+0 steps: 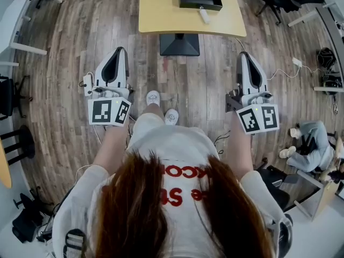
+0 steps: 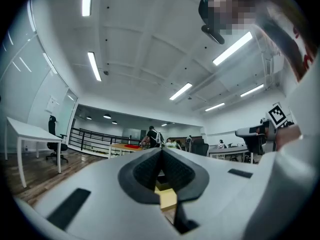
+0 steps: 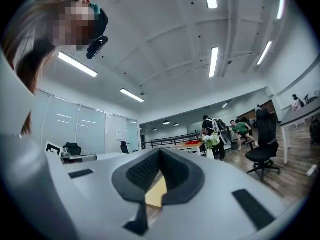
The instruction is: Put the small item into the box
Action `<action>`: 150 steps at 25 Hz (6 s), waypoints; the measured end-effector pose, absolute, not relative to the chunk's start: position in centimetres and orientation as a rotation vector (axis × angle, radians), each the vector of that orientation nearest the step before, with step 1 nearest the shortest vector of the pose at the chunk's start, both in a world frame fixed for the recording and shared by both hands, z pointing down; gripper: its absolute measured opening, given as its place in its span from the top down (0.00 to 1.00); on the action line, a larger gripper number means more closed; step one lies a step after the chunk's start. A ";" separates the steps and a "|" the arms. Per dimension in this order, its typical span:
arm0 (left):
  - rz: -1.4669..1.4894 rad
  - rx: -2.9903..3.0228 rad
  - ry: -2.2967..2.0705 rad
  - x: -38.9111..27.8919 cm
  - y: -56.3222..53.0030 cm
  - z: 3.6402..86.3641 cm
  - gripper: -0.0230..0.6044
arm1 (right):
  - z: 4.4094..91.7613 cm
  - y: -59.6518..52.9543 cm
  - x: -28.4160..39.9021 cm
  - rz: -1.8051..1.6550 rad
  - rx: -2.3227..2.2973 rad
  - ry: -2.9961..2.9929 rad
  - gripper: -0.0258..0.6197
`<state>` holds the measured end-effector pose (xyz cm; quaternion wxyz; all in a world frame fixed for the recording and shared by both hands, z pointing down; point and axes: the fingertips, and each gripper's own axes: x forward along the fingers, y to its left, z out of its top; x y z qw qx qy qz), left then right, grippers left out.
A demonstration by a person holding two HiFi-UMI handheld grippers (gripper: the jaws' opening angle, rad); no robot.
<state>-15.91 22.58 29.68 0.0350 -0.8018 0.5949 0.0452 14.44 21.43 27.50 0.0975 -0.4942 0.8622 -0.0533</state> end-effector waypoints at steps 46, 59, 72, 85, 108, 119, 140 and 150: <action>0.154 -2.611 1.712 -17.4 -10.3 30.0 0.95 | 27.1 -8.2 11.2 -0.162 -1.589 2.482 0.95; 0.180 -2.467 1.846 -14.4 -17.2 29.4 0.95 | 27.0 -18.1 13.4 -0.145 -1.399 2.602 0.95; 0.132 -2.555 1.814 -11.0 -21.8 31.7 0.95 | 29.9 -21.8 13.8 -0.264 -1.414 2.639 0.95; -0.042 -2.731 1.777 -11.0 -22.0 38.8 0.95 | 48.3 -17.4 11.2 -0.679 -1.617 2.960 0.94; -0.196 -2.775 1.815 -12.3 -20.5 43.4 0.95 | 63.2 -11.5 9.5 -1.011 -1.748 3.294 0.74; -0.103 -2.720 1.799 -12.6 -21.5 40.2 0.95 | 55.2 -15.1 9.1 -0.896 -1.674 3.036 0.75; 0.035 -2.604 1.790 -12.4 -23.3 35.2 0.95 | 40.4 -22.7 9.0 -0.524 -1.503 2.766 0.75; -0.060 -2.639 1.879 -12.9 -22.4 39.3 0.95 | 51.4 -23.5 6.5 -0.618 -1.476 3.136 0.75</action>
